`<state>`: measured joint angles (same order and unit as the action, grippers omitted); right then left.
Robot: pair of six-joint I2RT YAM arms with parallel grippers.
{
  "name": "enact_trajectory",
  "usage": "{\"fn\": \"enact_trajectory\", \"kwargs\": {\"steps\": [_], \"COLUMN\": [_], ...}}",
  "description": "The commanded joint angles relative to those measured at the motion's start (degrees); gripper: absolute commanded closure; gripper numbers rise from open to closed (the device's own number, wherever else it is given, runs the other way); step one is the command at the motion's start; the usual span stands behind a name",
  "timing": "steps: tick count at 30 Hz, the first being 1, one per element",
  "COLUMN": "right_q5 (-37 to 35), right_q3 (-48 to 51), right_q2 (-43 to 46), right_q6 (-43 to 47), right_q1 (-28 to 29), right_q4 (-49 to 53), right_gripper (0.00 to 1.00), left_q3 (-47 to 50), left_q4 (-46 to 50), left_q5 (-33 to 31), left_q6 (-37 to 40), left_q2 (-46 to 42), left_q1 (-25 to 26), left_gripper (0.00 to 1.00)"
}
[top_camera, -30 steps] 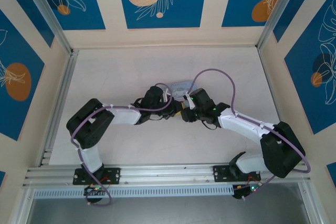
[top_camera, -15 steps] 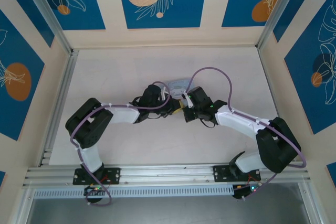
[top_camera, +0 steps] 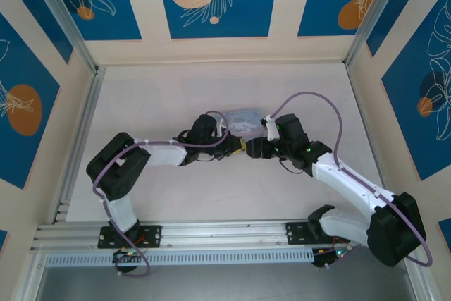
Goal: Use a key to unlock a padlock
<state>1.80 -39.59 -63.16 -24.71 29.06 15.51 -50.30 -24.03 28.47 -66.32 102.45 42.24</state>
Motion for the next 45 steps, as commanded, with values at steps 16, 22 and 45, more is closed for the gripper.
{"fn": "enact_trajectory", "kwargs": {"steps": [16, 22, 45], "right_q5": [-11.0, -23.4, -25.1], "right_q3": [4.0, 3.0, -3.9], "right_q2": [-7.0, -11.4, -20.4], "right_q6": [-0.9, 0.1, 1.1], "right_q1": [10.8, 15.9, 18.5], "right_q4": [-1.9, -2.4, -5.4], "right_gripper": [0.45, 0.52, 0.79], "left_q3": [1.4, 0.7, -0.3], "left_q4": [9.6, 10.3, 10.6], "left_q5": [2.4, 3.3, 4.4], "left_q6": [6.4, 6.5, 6.2], "left_q2": [-3.1, -3.6, -3.5], "left_q1": [0.1, 0.1, 0.2], "left_gripper": [1.00, 1.00, 1.00]}}
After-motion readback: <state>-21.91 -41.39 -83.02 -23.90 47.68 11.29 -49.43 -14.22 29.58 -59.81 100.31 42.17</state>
